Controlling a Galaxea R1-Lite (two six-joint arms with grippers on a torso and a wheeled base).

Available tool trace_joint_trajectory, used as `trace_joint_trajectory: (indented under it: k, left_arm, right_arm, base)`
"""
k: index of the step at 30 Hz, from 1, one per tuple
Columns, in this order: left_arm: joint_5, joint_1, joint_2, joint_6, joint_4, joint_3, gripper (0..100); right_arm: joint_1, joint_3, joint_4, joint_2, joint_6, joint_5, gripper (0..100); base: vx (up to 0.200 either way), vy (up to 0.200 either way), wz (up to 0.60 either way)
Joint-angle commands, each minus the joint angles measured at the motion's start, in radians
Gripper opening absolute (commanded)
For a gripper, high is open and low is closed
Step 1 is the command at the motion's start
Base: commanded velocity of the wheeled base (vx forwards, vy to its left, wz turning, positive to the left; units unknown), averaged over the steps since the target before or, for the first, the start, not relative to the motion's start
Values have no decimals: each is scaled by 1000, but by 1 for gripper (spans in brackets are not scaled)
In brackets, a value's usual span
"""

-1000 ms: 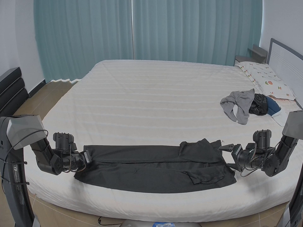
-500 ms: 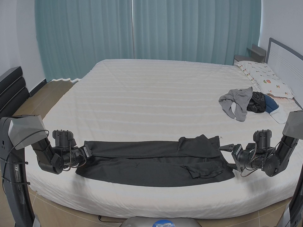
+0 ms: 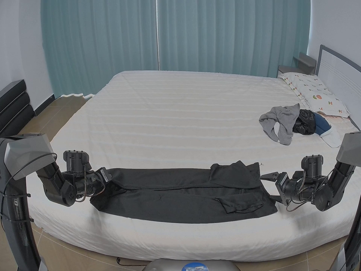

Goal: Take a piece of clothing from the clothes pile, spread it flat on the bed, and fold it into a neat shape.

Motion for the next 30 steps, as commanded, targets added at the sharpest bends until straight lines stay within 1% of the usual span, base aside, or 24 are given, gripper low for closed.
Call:
trace_joint_trajectory:
  k: [1,4,6,9,12,16,19,21,22,25,26,27,30]
  left_arm:
    - [34,-24,-38,-2,1,-7,0]
    - [74,-46,-67,-4,21,-15,0]
    - [80,-57,-82,-5,43,-21,0]
    - [96,-101,-145,-7,149,-50,0]
    - [123,-135,-170,-7,212,-81,0]
    - [159,-208,-183,-16,325,-156,0]
    - [174,-267,-191,-82,414,-236,0]
    - [174,-287,-196,-110,455,-276,0]
    - [174,-313,-191,-122,512,-325,0]
    - [172,-353,-183,-127,604,-409,0]
    - [172,-353,-183,-127,604,-409,0]
    - [172,-379,-165,-127,644,-454,0]
    - [172,-408,-120,-127,678,-515,0]
  right_arm:
    - [-2,0,0,3,0,0,100]
    - [-3,0,0,2,0,0,100]
    - [-3,0,0,0,0,0,100]
    - [-2,2,0,-1,0,2,100]
    - [-2,2,0,-3,0,0,100]
    - [1,6,0,-3,0,0,100]
    - [5,6,0,-4,0,0,100]
    - [5,6,0,-4,0,0,100]
    - [6,6,0,-4,0,0,100]
    - [9,8,0,-6,0,0,100]
    - [9,8,0,-6,0,0,100]
    - [9,8,0,-6,-1,0,100]
    - [11,8,0,-4,-1,0,100]
  base:
    - [0,-200,0]
    - [0,-200,0]
    - [0,-200,0]
    - [0,-200,0]
    - [0,-200,0]
    - [0,-200,0]
    - [0,-200,0]
    - [0,-200,0]
    - [0,-200,0]
    - [0,-200,0]
    - [0,-200,0]
    - [0,-200,0]
    - [0,-200,0]
